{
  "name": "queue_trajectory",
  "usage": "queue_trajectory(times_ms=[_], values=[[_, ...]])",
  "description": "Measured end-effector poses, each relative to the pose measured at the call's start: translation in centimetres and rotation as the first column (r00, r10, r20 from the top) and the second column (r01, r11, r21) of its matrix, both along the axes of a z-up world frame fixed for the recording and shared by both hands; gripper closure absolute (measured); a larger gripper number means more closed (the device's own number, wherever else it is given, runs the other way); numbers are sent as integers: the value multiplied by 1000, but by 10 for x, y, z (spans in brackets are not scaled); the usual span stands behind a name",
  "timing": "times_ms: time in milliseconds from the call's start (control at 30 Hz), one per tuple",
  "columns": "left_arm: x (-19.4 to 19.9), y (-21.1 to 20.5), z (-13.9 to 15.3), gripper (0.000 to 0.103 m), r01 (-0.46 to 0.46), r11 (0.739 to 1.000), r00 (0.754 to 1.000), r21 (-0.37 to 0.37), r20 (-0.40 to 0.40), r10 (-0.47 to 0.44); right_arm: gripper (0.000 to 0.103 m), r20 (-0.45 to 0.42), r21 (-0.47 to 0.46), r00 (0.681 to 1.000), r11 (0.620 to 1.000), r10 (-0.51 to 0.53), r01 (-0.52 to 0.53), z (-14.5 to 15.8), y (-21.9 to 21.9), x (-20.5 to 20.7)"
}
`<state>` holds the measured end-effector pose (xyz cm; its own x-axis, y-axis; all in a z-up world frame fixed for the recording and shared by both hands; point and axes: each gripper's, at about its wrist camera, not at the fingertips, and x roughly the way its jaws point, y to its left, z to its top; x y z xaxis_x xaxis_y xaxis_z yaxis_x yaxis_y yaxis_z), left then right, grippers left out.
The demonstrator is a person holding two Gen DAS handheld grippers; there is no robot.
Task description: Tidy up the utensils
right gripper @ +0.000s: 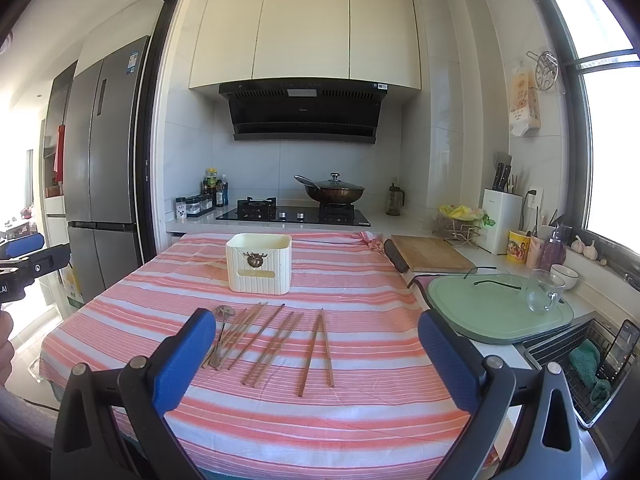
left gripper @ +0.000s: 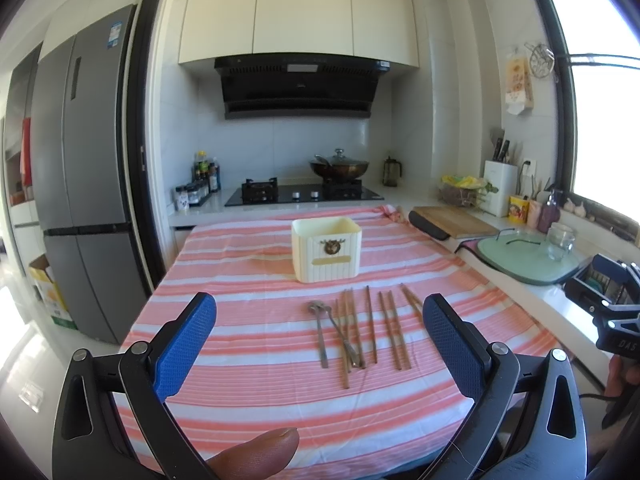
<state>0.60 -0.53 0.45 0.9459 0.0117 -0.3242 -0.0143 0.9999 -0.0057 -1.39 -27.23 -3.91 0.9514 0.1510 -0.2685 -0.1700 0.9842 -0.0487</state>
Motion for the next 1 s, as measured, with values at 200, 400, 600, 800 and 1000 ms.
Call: queue_trajectory(times_ms=[200,400,600,800,1000], values=[[6,0,-4,0,-1,1000,1000,1,-14,1,0,-8,-1,1000,1000,-1,1,-1,1,5],[14,2,-9,0,-5,1000,1000,5,-31,5,0,-30,-1,1000,1000,-2,2,-4,0,16],[29,4,-18,0,-11,1000,998,12,-66,12,0,-58,-5,998,1000,-5,5,-12,1,32],[46,6,-28,0,-18,1000,995,11,-98,19,0,-81,-17,997,1000,-7,6,-21,4,48],[60,11,-37,0,-27,999,992,17,-123,29,0,-101,-21,995,1000,-7,5,-30,4,63]])
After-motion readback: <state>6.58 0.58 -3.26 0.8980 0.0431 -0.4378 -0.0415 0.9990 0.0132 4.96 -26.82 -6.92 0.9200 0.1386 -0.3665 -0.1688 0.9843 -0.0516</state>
